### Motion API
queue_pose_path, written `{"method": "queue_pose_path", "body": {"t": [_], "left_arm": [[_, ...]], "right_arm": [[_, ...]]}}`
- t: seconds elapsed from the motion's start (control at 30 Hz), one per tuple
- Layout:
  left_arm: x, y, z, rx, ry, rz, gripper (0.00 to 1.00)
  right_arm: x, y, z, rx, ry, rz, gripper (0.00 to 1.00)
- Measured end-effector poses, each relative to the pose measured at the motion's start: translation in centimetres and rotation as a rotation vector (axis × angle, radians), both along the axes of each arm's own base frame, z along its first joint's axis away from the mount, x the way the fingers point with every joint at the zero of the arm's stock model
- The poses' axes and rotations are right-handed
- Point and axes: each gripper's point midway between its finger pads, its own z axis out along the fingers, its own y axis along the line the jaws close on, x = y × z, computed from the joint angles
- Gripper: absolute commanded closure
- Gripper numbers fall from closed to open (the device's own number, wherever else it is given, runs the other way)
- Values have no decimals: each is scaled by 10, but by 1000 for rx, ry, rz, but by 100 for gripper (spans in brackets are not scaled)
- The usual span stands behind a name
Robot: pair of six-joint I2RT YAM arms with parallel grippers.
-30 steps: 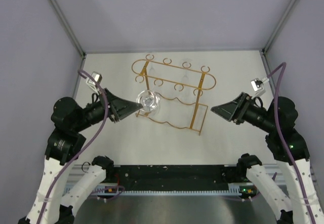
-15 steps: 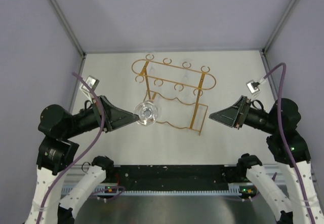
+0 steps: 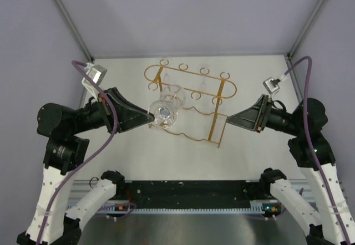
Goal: Take the wine glass off the wine glass rack
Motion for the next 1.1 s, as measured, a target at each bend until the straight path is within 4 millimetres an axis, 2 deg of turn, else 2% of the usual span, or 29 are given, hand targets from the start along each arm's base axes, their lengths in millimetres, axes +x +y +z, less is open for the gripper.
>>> {"method": "queue_pose_path", "body": {"t": [0.2,0.37,0.77,0.9,1.1], "left_arm": [[14,-8,13,-21,-114,-38,100],[15,-10,23,-37,-224,-72,100],[-19,0,24,-46,-615,-85,100],[-12,-2,21,-33,-655,-80,100],[15,-10,6,-1,-656,-64,100]], "right_arm": [[-4,23,19,25,6,104,46],[-8,43,31,46,3,169,46],[11,80,53,119,30,175,42],[9,89,63,147,15,186,41],[-1,93,86,199,-37,203,41]]}}
